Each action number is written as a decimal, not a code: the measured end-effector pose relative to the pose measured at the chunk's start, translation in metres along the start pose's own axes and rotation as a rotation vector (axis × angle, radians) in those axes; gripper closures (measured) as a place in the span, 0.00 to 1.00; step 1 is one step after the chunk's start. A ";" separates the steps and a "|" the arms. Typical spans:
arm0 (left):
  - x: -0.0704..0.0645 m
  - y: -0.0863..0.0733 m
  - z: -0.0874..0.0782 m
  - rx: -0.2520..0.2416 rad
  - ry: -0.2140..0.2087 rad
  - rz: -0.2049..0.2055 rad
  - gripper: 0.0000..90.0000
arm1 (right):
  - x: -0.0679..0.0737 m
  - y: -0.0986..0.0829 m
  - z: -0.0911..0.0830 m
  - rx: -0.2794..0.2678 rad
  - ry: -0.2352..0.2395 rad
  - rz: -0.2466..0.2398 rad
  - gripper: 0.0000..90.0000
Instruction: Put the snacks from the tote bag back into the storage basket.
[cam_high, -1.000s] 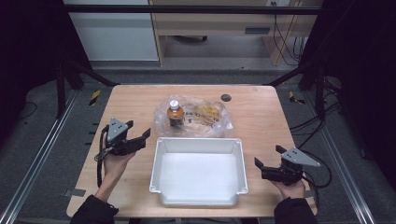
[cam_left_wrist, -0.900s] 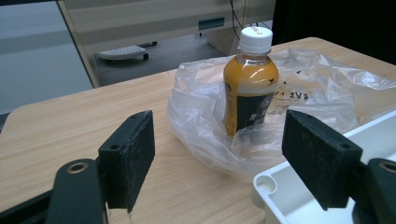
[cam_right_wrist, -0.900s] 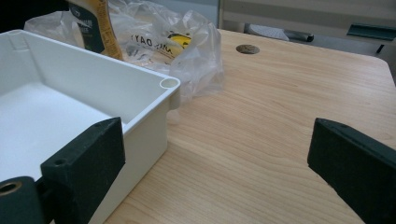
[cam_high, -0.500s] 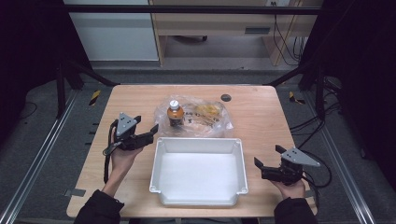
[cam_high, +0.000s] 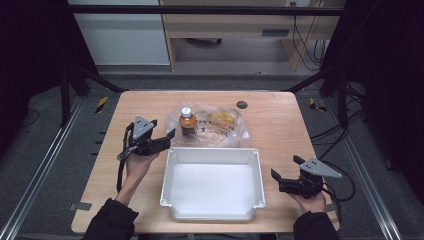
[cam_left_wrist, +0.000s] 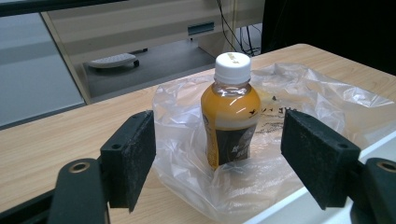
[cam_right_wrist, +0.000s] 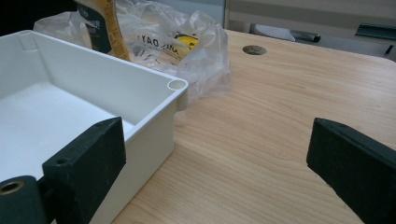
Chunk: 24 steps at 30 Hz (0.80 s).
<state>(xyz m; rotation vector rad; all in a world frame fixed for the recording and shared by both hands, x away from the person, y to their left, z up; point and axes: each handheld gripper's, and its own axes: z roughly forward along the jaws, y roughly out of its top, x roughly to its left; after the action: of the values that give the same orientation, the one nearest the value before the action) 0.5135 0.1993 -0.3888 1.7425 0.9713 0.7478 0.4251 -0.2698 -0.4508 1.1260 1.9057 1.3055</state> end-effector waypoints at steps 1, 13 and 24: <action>0.000 0.001 0.001 -0.001 -0.002 -0.001 0.29 | 0.000 0.000 0.000 -0.002 -0.001 0.000 0.05; -0.008 0.012 0.017 0.006 -0.013 0.015 0.32 | 0.000 0.000 0.000 0.001 0.004 0.004 0.05; -0.013 0.019 0.030 0.003 -0.024 0.019 0.33 | -0.001 0.000 0.000 0.002 0.003 0.006 0.05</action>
<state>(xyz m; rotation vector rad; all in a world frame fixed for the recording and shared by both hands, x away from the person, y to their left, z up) 0.5368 0.1704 -0.3822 1.7618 0.9412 0.7360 0.4258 -0.2701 -0.4506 1.1321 1.9077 1.3093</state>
